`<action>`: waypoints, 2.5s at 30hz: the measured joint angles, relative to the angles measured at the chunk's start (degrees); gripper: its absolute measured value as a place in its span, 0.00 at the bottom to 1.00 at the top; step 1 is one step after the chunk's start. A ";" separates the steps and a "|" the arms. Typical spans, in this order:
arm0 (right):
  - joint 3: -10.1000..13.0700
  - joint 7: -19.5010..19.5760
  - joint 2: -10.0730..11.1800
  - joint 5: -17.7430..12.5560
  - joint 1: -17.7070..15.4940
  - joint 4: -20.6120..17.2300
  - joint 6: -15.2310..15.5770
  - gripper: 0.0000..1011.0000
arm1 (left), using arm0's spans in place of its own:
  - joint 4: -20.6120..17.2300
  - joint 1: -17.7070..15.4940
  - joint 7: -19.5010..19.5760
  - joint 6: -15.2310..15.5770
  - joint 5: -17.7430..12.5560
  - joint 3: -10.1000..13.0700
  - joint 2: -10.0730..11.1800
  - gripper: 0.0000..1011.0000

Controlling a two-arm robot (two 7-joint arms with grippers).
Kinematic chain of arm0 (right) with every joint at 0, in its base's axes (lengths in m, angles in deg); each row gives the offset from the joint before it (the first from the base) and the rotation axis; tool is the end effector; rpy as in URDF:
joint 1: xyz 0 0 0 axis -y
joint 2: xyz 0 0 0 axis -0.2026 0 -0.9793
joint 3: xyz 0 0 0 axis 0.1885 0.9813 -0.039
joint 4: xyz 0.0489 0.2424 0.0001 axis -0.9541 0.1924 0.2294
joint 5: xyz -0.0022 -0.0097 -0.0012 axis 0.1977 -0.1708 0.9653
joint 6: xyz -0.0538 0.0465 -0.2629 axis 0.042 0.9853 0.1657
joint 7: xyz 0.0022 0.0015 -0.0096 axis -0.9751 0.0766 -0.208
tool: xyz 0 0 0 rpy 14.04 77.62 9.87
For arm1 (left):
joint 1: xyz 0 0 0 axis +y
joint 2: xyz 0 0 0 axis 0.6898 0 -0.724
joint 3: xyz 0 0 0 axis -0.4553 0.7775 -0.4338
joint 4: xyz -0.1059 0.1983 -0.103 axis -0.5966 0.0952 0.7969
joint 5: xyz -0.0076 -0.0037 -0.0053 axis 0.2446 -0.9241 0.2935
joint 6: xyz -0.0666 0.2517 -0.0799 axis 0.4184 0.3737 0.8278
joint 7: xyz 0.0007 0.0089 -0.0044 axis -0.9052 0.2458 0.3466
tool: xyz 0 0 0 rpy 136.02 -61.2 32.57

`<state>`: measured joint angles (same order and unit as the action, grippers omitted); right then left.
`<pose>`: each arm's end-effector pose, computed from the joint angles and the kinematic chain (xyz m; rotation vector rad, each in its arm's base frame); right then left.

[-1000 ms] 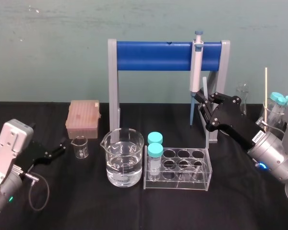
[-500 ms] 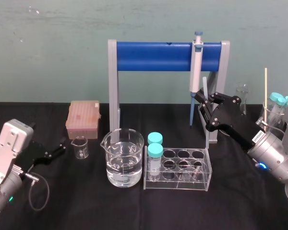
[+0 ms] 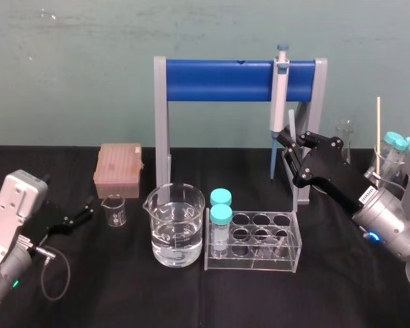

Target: Pick up the stirring rod with one hand, then place it down.

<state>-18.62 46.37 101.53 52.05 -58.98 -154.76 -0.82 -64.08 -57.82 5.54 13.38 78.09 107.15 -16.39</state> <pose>0.3633 -0.0536 -0.2262 0.2250 -0.3471 -0.7641 0.3166 0.0679 -0.2607 0.3043 -0.2851 1.2479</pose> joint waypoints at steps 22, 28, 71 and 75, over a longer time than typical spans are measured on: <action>0.00 0.00 0.00 0.00 0.00 0.00 0.00 0.07 | 0.00 0.00 0.00 0.00 0.00 0.00 0.00 0.99; 0.03 -0.93 -0.06 -0.12 0.27 0.07 -0.07 0.07 | 0.00 0.00 0.00 0.00 0.00 0.00 0.00 0.99; -1.96 -3.07 0.47 -2.03 -1.26 0.09 3.60 0.07 | 0.00 0.00 0.00 0.00 0.00 0.00 0.00 0.99; -2.08 -3.15 0.50 -2.29 -1.21 0.48 3.92 0.07 | 0.00 0.00 0.00 0.00 0.00 0.00 0.00 0.99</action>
<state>-20.70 43.22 102.02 49.76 -60.19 -154.28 3.09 -64.08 -57.82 5.54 13.38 78.08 107.15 -16.39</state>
